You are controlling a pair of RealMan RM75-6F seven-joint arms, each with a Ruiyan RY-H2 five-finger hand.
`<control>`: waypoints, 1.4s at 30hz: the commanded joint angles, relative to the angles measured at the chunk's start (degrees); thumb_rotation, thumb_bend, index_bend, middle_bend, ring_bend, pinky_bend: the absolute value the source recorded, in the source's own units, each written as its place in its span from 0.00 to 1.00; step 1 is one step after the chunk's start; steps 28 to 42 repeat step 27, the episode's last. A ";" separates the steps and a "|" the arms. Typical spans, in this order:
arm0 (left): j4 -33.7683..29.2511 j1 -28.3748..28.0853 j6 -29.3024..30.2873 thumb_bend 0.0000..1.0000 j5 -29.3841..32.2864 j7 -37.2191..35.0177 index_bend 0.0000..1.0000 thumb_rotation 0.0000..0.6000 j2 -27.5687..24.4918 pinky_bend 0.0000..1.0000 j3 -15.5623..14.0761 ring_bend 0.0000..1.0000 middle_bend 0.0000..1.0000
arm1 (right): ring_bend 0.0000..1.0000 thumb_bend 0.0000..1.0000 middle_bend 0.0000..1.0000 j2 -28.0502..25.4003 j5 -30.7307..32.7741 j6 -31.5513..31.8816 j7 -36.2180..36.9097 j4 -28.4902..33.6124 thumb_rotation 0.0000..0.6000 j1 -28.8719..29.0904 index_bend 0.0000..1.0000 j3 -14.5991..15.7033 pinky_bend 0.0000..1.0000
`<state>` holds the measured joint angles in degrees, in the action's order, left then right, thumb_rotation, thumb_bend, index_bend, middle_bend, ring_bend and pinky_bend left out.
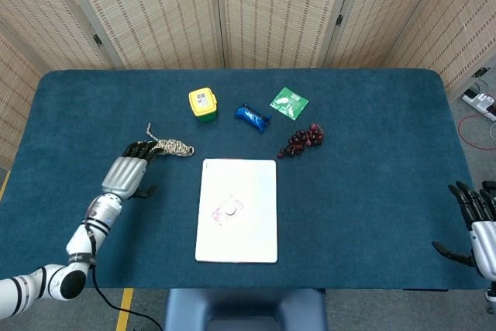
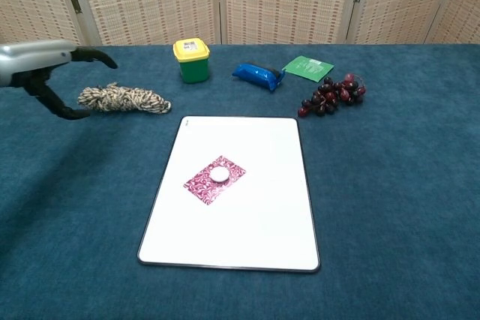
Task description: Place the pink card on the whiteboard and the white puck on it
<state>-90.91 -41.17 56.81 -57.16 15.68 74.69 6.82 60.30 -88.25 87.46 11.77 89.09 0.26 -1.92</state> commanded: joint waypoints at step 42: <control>-7.13 26.71 30.68 0.37 -21.01 -1.47 0.18 1.00 -6.73 0.00 -9.68 0.00 0.07 | 0.09 0.11 0.10 0.38 -1.59 -0.64 5.84 -2.02 1.00 1.35 0.05 -0.15 0.00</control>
